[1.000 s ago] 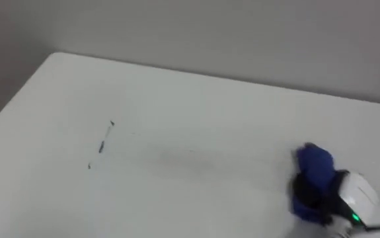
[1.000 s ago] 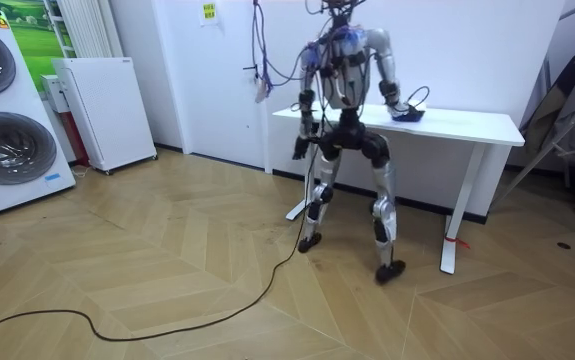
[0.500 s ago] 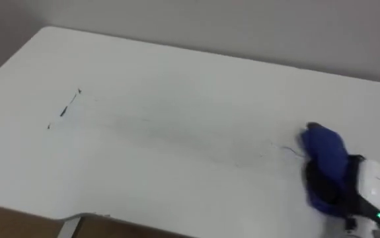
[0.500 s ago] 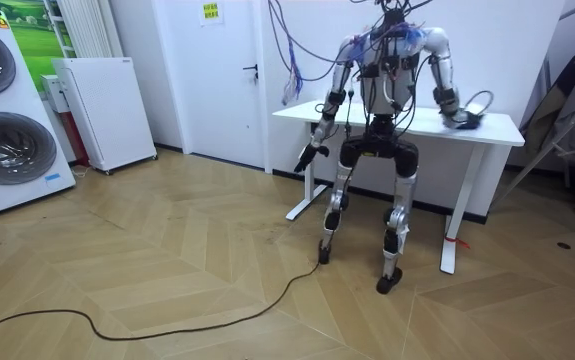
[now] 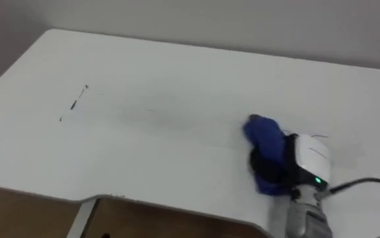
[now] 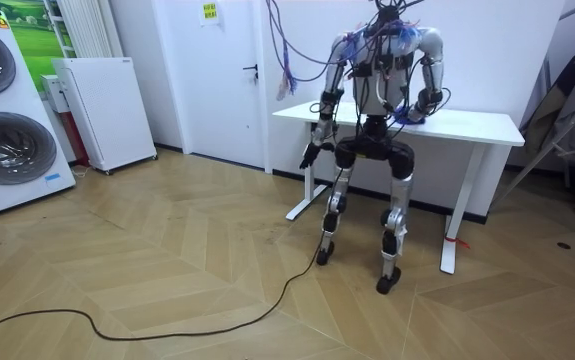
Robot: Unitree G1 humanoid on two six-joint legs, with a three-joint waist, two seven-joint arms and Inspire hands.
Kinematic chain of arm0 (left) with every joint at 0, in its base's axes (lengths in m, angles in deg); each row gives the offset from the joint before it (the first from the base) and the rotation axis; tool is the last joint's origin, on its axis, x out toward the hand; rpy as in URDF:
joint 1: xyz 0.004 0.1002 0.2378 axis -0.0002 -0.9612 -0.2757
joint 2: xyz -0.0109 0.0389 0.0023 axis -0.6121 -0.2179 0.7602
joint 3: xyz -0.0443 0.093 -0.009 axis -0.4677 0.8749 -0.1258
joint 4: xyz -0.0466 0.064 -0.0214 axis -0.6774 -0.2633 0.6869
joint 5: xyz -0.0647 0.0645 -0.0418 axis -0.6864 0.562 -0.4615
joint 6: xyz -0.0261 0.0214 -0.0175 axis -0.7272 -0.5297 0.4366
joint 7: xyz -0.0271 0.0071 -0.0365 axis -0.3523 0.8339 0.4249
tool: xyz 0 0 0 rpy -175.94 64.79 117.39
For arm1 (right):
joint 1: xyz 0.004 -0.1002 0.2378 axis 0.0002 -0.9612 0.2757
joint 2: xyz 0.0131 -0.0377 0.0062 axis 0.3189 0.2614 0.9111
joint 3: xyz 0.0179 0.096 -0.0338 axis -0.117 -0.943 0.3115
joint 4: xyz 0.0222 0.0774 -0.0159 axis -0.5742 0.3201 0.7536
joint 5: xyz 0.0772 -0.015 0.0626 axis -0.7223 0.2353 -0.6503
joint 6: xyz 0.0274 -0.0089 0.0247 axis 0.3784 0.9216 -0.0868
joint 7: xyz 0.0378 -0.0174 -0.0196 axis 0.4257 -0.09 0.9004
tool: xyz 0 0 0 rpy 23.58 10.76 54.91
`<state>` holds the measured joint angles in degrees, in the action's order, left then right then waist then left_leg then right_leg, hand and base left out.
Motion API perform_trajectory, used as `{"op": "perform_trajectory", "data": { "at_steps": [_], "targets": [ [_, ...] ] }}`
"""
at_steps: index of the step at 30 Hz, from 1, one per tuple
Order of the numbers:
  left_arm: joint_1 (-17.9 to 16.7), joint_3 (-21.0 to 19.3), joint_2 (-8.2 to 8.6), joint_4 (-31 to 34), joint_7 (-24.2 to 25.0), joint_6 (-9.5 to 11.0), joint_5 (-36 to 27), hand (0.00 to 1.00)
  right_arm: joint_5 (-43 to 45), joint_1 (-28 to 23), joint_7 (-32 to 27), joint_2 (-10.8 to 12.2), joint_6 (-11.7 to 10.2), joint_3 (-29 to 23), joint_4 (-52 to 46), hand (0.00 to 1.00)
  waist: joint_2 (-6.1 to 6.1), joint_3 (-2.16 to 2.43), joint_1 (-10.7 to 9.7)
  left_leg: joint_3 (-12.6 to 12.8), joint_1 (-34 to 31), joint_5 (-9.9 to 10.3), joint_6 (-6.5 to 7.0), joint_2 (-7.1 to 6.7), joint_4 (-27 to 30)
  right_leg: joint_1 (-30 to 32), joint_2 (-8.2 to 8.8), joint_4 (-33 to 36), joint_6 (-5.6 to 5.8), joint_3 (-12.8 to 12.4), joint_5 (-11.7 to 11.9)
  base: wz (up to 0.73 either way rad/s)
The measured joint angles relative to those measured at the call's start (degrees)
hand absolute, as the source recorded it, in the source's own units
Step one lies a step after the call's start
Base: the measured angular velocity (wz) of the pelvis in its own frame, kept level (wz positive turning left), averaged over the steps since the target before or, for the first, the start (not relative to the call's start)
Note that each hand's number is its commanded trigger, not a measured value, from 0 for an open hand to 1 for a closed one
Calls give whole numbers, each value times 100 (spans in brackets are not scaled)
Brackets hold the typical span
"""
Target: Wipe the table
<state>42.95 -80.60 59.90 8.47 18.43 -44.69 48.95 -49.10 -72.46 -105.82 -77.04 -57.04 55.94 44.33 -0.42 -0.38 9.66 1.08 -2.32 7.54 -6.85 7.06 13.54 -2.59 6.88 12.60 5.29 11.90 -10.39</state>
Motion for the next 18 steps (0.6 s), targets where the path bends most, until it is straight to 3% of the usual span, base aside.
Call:
{"op": "perform_trajectory", "data": {
  "at_steps": [2, 4, 6, 8, 11, 15, 18],
  "targets": [
    [-212, -49, -51, 70, -1, -34, -1, 0, -121, -43, -233, -114, -318, -178, 303, 100, -82, 2, -182, -248, 21, -1, 79, -167, 16, -258, 59, -163, -1, 93, -2, 60],
    [-432, -241, -75, 52, 18, -76, 124, 0, -225, -148, -469, -160, -573, -562, 616, 100, -152, 12, -234, -281, 102, 33, 143, -261, 22, -420, 137, -212, 46, 133, -30, 38],
    [-615, -467, -147, 44, 55, -137, 206, 0, -473, -268, -696, -285, -653, -971, 868, 100, -226, 30, -251, -294, 152, 66, 194, -358, 27, -566, 201, -290, 96, 168, -57, 27],
    [-813, -729, -325, 28, 165, -201, 219, 0, -791, -440, -778, -533, -653, -1478, 1119, 100, -322, 57, -261, -313, 217, 108, 259, -467, 31, -718, 297, -293, 162, 275, -89, 25],
    [-941, -934, -480, -40, 330, -273, 241, 0, -1072, -510, -722, -799, -652, -1908, 1475, 100, -311, 60, -286, -313, 285, 250, 302, -503, 193, -862, 310, -283, 178, 419, -96, 2],
    [-837, -859, -457, -38, 463, -278, 173, 0, -1295, -342, -429, -896, -514, -1955, 1587, 100, -292, 72, -298, -323, 336, 299, 309, -490, 230, -934, 296, -257, 181, 543, -90, -2],
    [-617, -847, -298, -93, 475, -280, 116, 0, -1303, -124, -129, -878, -89, -1823, 1479, 100, -263, 74, -166, -338, 445, 324, 271, -468, 186, -938, 268, -181, 164, 486, -82, -22]
  ]
}}
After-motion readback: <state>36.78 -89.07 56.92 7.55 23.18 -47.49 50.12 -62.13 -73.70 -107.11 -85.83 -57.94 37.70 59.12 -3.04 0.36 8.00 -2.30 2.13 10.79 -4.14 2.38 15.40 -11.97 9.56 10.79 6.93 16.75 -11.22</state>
